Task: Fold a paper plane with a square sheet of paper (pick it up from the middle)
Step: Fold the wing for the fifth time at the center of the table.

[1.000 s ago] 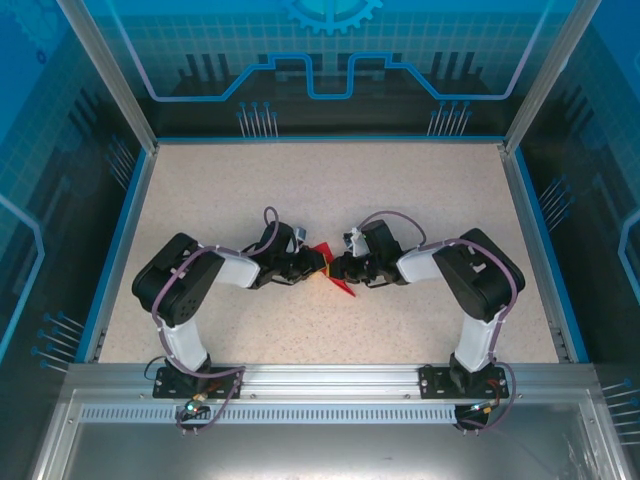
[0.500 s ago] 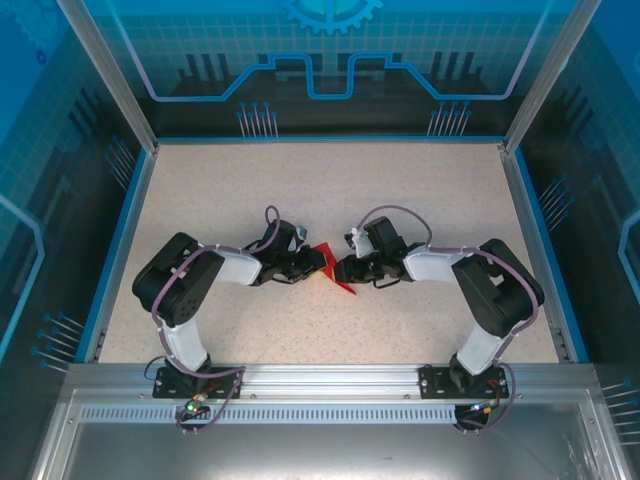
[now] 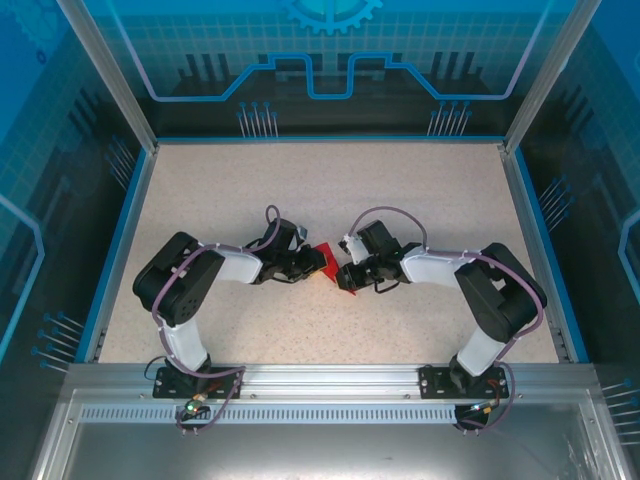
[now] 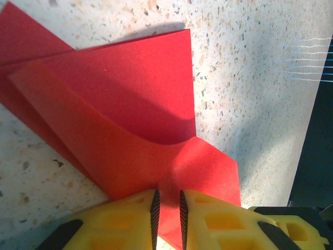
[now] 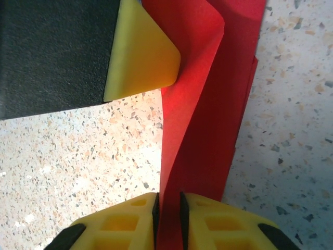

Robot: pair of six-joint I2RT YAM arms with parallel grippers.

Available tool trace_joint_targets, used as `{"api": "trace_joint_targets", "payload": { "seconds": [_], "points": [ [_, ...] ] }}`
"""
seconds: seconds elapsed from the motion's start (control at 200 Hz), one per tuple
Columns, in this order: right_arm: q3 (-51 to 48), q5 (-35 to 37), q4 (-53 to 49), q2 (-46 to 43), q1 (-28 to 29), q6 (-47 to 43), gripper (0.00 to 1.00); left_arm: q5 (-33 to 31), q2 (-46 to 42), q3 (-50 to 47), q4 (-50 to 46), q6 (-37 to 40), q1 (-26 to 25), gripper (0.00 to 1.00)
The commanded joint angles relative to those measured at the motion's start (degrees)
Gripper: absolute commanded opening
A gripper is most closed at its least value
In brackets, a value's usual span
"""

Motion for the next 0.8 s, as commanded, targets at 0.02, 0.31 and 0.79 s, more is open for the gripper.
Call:
{"api": "trace_joint_targets", "payload": {
  "seconds": [0.02,0.31,0.79],
  "points": [
    [-0.10,0.39,-0.84,0.91,-0.23,-0.57,0.15,-3.40,1.99,0.83,-4.12,1.50,-0.17,0.21],
    [-1.03,-3.42,0.58,2.36,-1.02,1.19,0.09,-3.67,2.08,1.13,-4.63,1.58,-0.15,0.21],
    [-3.70,-6.93,5.42,4.36,-3.22,6.29,0.11,1.13,-2.13,3.79,-3.14,5.76,-0.09,0.23]
  ]
}}
